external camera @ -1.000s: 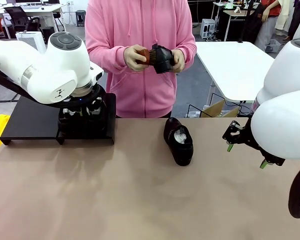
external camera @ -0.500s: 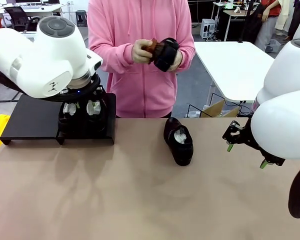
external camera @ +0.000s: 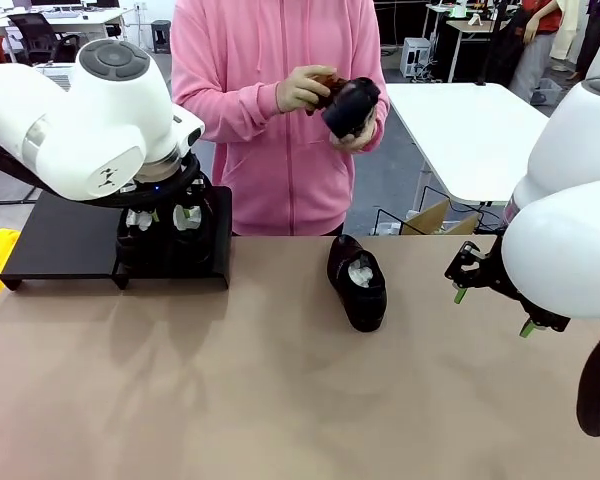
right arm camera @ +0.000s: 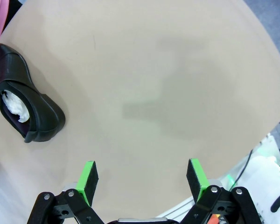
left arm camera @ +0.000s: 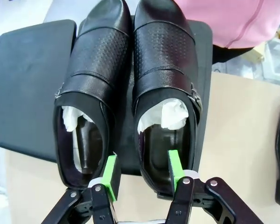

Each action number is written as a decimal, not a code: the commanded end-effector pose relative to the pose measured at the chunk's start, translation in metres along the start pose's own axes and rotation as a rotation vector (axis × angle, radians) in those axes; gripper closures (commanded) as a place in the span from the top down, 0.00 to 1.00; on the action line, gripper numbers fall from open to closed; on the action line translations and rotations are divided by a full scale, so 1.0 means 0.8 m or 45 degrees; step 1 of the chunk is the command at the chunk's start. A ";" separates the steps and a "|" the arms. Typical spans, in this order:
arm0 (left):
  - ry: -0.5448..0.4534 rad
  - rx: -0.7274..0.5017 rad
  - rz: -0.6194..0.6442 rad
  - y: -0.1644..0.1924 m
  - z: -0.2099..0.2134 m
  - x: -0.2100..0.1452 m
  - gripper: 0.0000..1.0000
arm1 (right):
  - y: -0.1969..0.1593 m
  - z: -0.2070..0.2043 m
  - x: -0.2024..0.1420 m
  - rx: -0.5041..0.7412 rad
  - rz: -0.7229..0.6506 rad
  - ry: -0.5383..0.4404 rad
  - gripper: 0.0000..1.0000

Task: Organize the shoes by placing them on the stand.
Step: Pick up one Shoe and place it in the middle of the table.

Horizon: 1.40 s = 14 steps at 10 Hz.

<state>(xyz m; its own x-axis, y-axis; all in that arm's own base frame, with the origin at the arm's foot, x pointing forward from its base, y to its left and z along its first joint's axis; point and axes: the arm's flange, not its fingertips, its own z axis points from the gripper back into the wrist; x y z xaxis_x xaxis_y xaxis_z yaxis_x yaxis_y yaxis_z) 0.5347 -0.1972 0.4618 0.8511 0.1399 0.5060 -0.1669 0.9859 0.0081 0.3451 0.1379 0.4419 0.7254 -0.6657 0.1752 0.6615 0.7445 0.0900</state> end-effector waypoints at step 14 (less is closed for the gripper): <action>0.736 -0.407 -0.060 0.055 0.122 -0.032 0.55 | 0.000 -0.001 0.005 0.022 0.023 0.007 1.00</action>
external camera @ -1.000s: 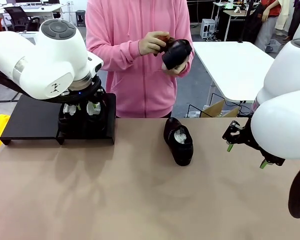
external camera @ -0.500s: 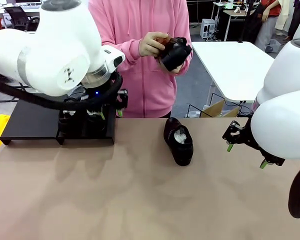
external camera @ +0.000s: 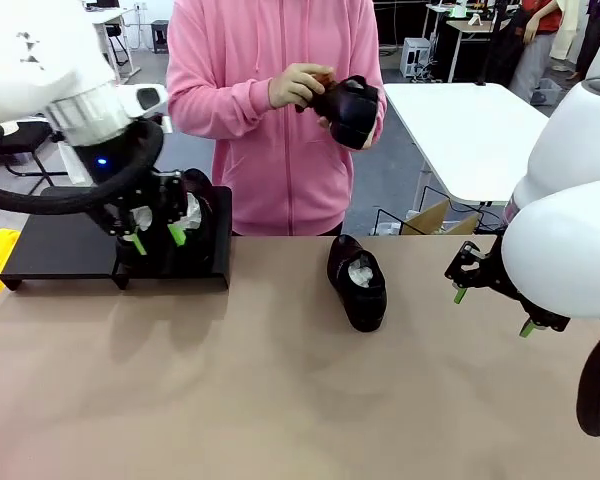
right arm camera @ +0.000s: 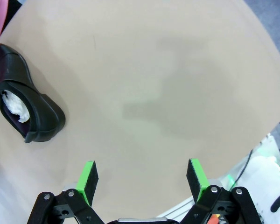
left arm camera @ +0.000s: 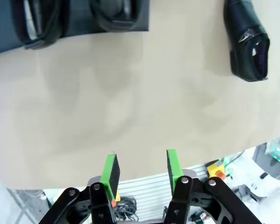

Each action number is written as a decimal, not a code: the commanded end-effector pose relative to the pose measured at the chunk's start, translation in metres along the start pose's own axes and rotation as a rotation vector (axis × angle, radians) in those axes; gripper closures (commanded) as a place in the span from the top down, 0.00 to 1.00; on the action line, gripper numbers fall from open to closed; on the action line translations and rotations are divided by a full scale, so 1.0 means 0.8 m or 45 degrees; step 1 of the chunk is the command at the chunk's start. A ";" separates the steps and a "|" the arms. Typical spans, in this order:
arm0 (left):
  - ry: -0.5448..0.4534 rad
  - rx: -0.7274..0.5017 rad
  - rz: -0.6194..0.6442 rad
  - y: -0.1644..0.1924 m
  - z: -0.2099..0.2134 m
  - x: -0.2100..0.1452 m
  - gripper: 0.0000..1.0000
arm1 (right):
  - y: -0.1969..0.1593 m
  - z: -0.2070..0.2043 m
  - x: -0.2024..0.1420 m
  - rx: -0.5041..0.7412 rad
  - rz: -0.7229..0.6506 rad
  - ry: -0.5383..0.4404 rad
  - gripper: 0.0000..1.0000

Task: Organize the shoes by placing them on the stand.
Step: Pick up one Shoe and place it in the middle of the table.

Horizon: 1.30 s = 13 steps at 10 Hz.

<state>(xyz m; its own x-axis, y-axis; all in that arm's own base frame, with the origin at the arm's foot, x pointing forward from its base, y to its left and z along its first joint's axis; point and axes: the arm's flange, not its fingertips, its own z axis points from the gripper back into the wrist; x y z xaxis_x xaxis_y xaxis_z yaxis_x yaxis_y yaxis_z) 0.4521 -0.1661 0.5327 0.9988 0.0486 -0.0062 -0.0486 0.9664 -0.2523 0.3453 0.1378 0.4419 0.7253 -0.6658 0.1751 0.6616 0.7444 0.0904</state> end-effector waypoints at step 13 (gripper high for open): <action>0.039 -0.074 -0.007 0.019 0.011 0.016 0.55 | 0.199 -0.040 0.036 0.123 0.863 -0.120 1.00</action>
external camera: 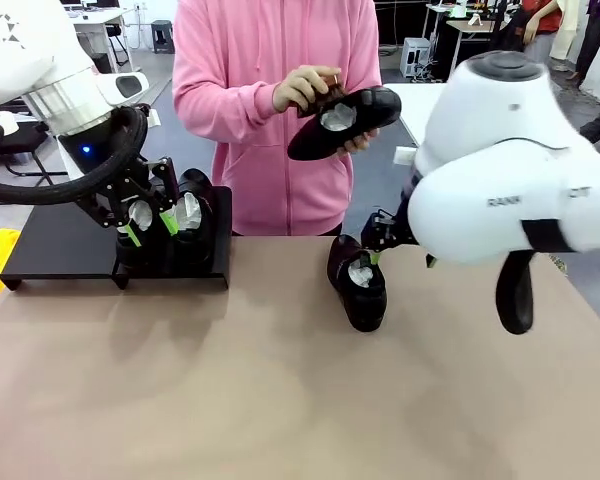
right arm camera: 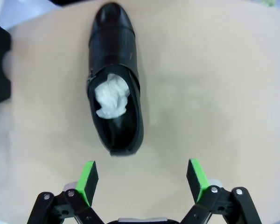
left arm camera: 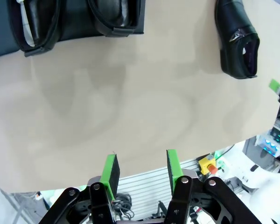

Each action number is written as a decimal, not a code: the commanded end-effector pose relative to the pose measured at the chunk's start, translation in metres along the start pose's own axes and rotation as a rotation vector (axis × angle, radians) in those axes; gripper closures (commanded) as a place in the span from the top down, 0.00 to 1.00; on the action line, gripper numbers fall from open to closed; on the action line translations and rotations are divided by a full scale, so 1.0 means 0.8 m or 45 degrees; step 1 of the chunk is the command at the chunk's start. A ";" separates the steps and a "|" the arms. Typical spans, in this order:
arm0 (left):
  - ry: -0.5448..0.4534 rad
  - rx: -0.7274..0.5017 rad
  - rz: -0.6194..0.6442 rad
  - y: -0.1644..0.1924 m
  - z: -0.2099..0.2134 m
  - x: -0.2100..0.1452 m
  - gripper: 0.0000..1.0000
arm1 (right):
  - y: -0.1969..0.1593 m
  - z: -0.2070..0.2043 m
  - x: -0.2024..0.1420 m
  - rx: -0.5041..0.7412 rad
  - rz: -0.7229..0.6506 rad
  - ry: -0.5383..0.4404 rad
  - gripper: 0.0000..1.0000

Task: Organize the shoes by placing them on the stand.
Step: Pick up one Shoe and place it in the middle of the table.

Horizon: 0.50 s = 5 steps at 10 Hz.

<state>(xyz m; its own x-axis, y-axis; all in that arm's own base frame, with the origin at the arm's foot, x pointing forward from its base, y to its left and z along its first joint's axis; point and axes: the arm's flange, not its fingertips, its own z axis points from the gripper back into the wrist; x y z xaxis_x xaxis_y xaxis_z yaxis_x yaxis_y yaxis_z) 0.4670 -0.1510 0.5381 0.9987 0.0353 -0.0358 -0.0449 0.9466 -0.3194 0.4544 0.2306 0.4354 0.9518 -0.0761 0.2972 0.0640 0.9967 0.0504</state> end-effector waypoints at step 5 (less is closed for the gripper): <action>-0.002 0.015 -0.001 0.004 0.000 -0.004 0.55 | 0.024 -0.100 0.073 -0.132 0.144 0.087 1.00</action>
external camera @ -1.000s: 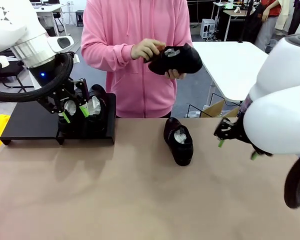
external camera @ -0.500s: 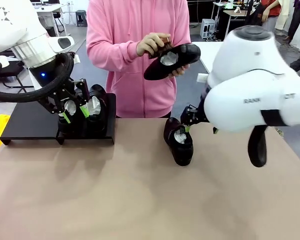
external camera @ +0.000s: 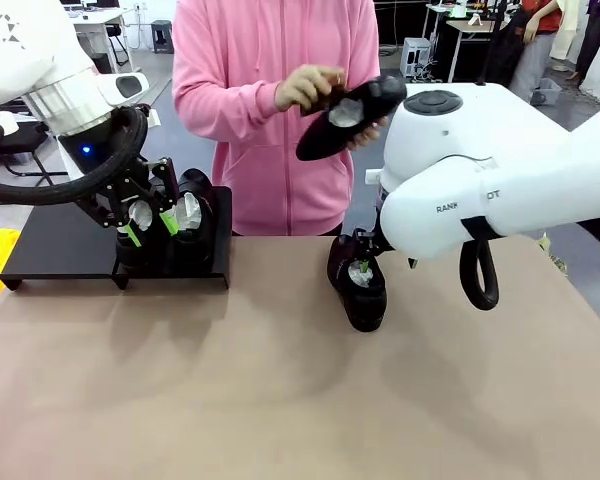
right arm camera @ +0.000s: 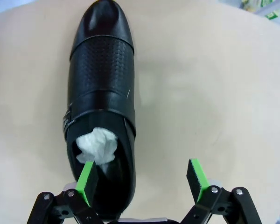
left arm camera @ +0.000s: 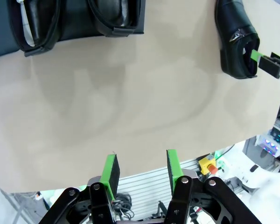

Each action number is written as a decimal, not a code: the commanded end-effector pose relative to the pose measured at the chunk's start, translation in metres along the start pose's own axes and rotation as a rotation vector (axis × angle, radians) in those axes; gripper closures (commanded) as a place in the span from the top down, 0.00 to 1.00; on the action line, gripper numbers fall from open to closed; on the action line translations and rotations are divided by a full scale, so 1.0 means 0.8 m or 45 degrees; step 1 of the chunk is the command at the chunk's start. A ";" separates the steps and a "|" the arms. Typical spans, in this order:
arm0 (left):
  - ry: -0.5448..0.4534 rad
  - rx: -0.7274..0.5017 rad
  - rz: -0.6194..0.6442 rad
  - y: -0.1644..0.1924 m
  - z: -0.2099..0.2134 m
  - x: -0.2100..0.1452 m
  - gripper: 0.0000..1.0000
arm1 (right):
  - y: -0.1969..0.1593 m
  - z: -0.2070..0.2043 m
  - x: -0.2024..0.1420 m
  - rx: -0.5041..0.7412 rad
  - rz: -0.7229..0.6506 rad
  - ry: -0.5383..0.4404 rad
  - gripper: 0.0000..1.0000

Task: Organize the shoes by placing them on the stand.
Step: Pick up one Shoe and place it in the middle of the table.

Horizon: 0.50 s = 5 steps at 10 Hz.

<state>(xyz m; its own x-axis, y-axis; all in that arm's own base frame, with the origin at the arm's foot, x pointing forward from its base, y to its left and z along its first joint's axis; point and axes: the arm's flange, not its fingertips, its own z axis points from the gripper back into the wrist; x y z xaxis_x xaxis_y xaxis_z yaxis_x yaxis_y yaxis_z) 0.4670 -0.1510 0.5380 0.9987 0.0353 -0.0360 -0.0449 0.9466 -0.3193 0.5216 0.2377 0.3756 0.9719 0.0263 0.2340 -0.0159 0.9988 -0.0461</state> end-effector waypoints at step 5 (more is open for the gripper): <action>-0.002 0.014 -0.001 0.004 0.000 -0.004 0.55 | 0.009 -0.048 0.026 -0.066 0.029 0.142 0.97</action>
<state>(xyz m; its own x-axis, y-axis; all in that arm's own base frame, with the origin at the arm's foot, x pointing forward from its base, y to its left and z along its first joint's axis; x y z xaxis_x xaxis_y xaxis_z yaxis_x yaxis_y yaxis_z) 0.4670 -0.1510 0.5378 0.9987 0.0353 -0.0363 -0.0450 0.9466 -0.3192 0.5422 0.2428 0.3398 0.9914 0.0282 0.1280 -0.0152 0.9947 -0.1016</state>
